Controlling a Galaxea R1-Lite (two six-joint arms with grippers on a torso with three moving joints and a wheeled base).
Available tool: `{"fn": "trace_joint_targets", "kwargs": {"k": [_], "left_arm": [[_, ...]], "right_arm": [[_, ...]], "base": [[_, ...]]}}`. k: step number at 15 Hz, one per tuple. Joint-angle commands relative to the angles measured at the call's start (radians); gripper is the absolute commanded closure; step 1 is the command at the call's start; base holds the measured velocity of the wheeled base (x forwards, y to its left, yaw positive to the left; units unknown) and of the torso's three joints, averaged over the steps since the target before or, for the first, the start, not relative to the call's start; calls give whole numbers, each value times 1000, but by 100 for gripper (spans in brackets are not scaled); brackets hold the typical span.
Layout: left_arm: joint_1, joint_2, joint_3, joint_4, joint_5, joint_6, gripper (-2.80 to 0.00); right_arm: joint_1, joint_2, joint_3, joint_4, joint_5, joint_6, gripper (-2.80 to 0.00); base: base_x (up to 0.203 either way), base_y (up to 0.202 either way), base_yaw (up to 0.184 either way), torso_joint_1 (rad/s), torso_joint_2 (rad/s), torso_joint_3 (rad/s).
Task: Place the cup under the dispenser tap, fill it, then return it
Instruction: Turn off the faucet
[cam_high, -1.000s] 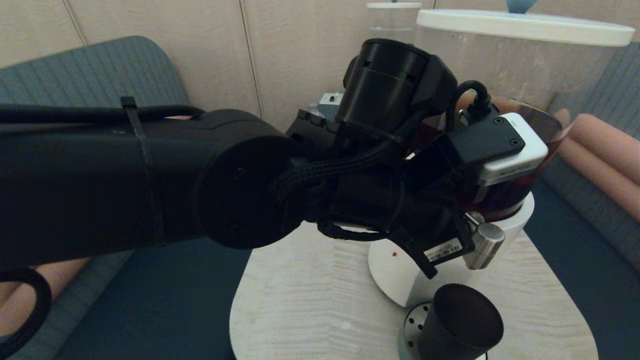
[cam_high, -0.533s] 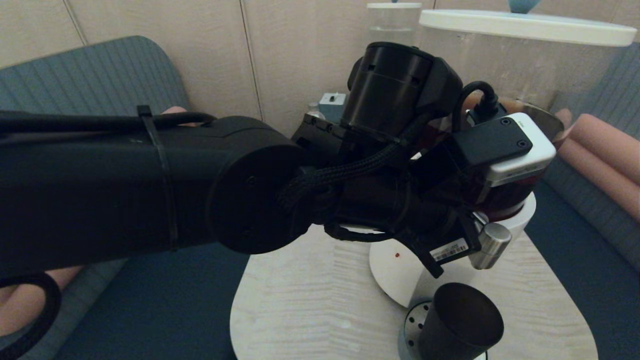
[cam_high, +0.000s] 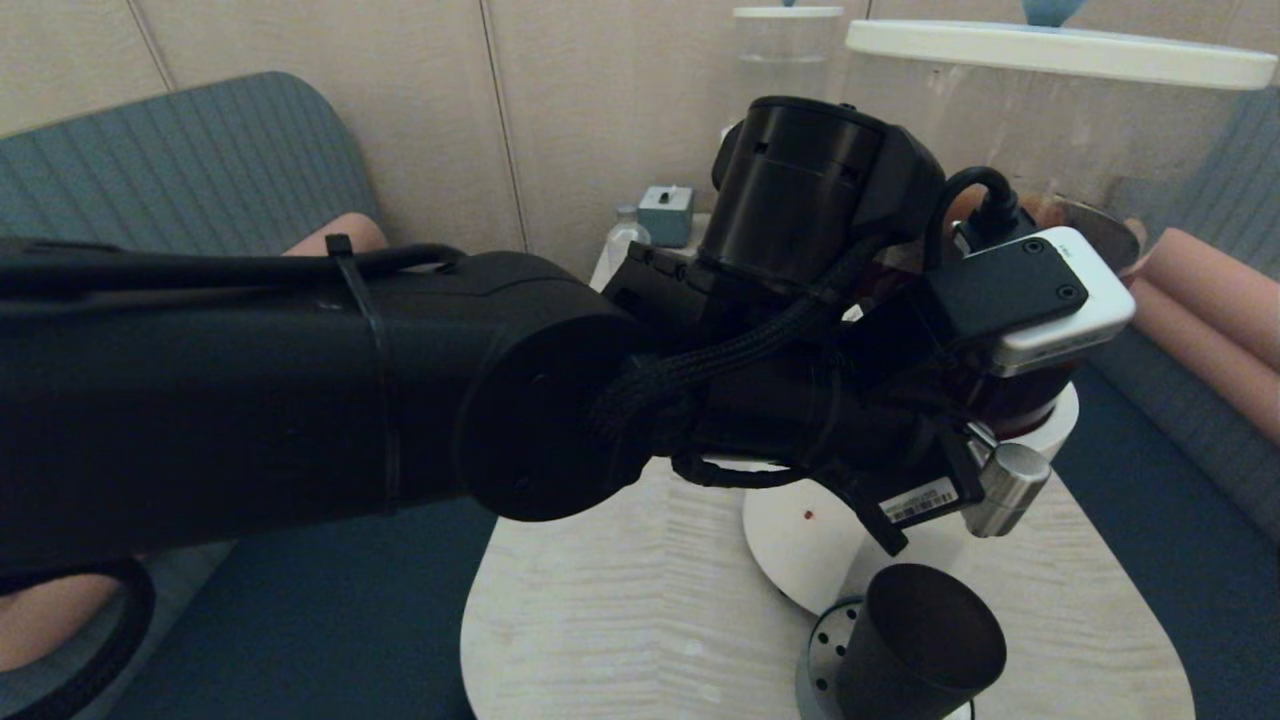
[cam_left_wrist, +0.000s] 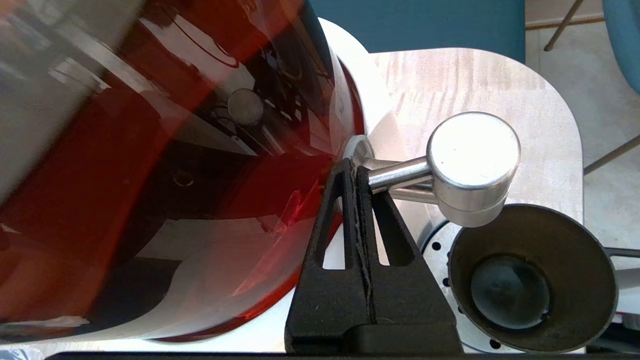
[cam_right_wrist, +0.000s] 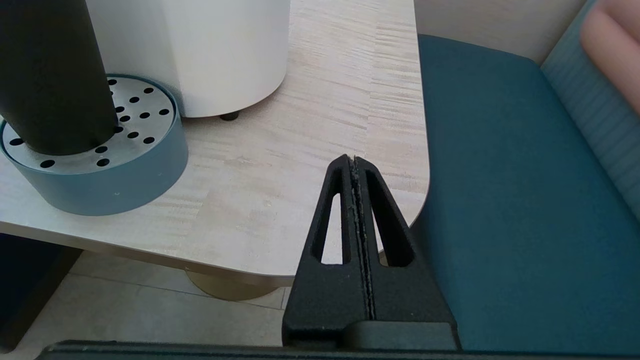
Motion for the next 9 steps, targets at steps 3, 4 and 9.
{"fn": "trace_joint_targets", "kwargs": {"k": [3, 4, 9], "left_arm": [[0, 1, 6, 2, 0, 3, 0], [0, -1, 11, 2, 0, 3, 0], [0, -25, 54, 4, -2, 1, 0]], "right_arm": [[0, -2, 9, 0, 0, -1, 0], [0, -2, 9, 0, 0, 2, 0], [0, -2, 9, 0, 1, -1, 0]], "base": [[0, 0, 0, 0, 0, 0], [0, 0, 0, 0, 0, 0], [0, 0, 0, 0, 0, 0]]}}
